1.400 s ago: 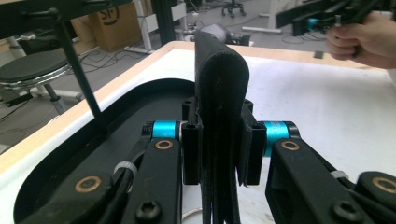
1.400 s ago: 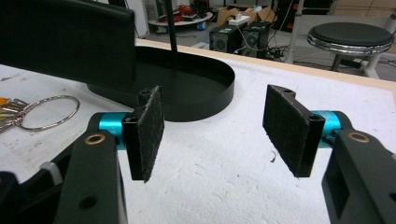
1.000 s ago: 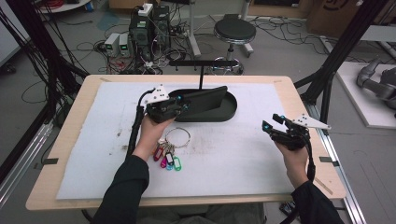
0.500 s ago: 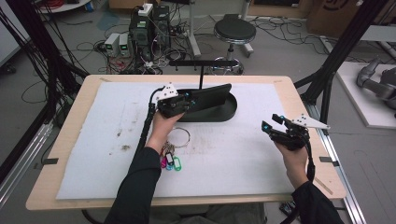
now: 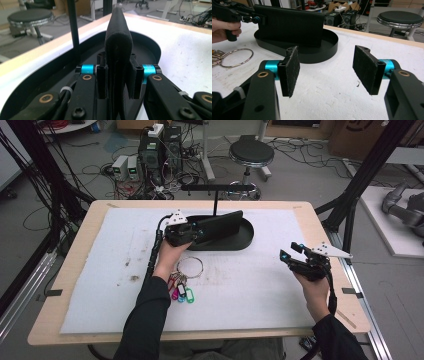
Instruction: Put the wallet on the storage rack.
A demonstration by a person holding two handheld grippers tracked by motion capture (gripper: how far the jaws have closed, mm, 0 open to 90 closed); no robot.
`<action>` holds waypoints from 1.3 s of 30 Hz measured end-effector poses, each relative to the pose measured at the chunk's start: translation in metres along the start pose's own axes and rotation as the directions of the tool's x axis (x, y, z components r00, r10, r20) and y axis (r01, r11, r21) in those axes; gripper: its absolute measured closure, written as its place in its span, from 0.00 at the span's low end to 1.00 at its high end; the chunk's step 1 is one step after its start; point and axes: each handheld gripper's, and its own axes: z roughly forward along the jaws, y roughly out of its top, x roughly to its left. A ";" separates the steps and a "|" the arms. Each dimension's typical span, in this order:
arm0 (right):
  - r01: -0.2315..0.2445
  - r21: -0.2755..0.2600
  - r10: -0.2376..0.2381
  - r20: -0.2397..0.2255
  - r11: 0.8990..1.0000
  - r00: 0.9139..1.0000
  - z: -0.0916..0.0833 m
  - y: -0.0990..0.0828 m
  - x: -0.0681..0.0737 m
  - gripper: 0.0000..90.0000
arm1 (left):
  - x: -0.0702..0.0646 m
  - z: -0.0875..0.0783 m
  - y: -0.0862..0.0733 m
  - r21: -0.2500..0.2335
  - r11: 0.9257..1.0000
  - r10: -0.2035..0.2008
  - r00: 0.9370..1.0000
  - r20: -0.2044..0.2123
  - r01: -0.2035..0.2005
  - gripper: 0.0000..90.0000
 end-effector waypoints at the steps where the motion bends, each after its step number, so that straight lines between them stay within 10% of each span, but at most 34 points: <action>1: 0.000 0.001 0.000 0.000 1.000 1.000 0.000 0.000 0.000 0.43 | 0.000 0.000 0.000 0.016 1.000 0.000 1.000 -0.007 0.000 0.82; 5: 0.000 0.004 0.000 0.000 1.000 1.000 0.001 0.000 0.000 0.43 | -0.001 0.003 -0.003 0.108 0.993 0.042 0.998 -0.041 -0.037 0.80; 14: 0.004 -0.001 -0.004 0.006 1.000 1.000 0.001 -0.002 0.000 0.43 | 0.001 0.004 -0.005 0.116 0.993 0.003 0.993 -0.121 0.011 0.71; 27: 0.007 0.001 -0.007 0.001 1.000 1.000 0.001 -0.002 0.001 0.43 | 0.002 -0.015 0.004 0.167 0.985 0.023 0.950 -0.312 0.031 0.43; 33: 0.013 0.001 -0.013 0.005 1.000 1.000 0.001 -0.003 0.001 0.43 | -0.012 -0.030 0.011 0.155 0.988 0.045 0.949 -0.313 0.004 0.40; 39: 0.014 0.003 -0.014 0.009 1.000 1.000 0.001 -0.003 0.001 0.42 | -0.030 -0.057 0.014 0.109 0.994 0.026 0.962 -0.270 0.004 0.39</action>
